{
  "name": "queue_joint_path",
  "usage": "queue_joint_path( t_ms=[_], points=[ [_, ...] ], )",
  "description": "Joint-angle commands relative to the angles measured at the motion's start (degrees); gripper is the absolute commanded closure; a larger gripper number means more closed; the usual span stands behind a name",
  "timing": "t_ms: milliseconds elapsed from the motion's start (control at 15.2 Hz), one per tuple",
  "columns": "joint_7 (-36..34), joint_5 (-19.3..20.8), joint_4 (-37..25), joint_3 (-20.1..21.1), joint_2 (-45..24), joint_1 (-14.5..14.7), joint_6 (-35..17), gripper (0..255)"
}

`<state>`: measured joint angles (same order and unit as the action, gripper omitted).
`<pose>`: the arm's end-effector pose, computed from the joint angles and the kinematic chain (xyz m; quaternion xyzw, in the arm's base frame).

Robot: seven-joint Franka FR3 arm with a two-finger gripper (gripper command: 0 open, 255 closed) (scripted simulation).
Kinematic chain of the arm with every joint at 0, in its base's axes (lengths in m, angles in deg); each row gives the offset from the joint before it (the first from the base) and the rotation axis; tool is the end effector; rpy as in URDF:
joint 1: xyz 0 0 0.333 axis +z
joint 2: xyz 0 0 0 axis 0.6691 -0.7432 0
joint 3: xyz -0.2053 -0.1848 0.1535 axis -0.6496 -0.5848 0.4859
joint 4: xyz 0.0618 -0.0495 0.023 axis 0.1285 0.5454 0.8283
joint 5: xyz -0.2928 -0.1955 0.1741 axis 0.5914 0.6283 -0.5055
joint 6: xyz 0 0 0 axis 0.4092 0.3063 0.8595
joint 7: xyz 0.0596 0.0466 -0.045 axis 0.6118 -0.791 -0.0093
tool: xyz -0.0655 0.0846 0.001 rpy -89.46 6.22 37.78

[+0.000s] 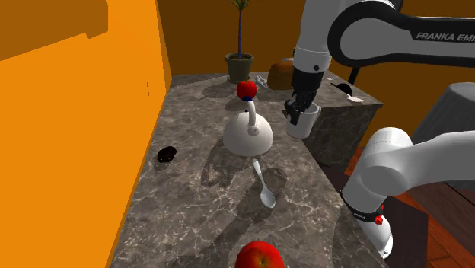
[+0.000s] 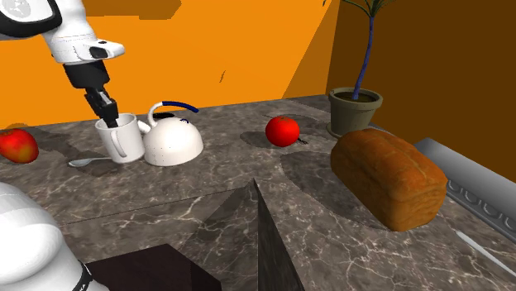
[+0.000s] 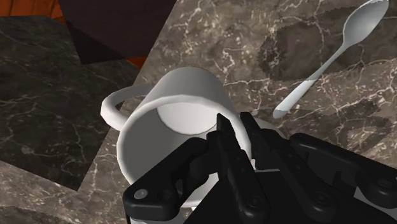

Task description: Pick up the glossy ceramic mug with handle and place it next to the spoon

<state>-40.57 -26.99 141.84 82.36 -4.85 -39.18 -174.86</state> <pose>0.2517 0.0855 0.5502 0.9975 -0.0615 0.0218 0.0258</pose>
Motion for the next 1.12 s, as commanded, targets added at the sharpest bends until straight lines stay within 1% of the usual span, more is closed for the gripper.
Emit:
queue_joint_path(
  t_ms=[0,924,1056],
  points=[
    [-0.1,-0.2,1.8,0.2,0.5,0.2,-1.3,255],
    [-0.4,-1.9,13.0,1.8,1.8,1.2,-11.2,255],
    [-0.4,-1.9,13.0,1.8,1.8,1.2,-11.2,255]
  ],
)
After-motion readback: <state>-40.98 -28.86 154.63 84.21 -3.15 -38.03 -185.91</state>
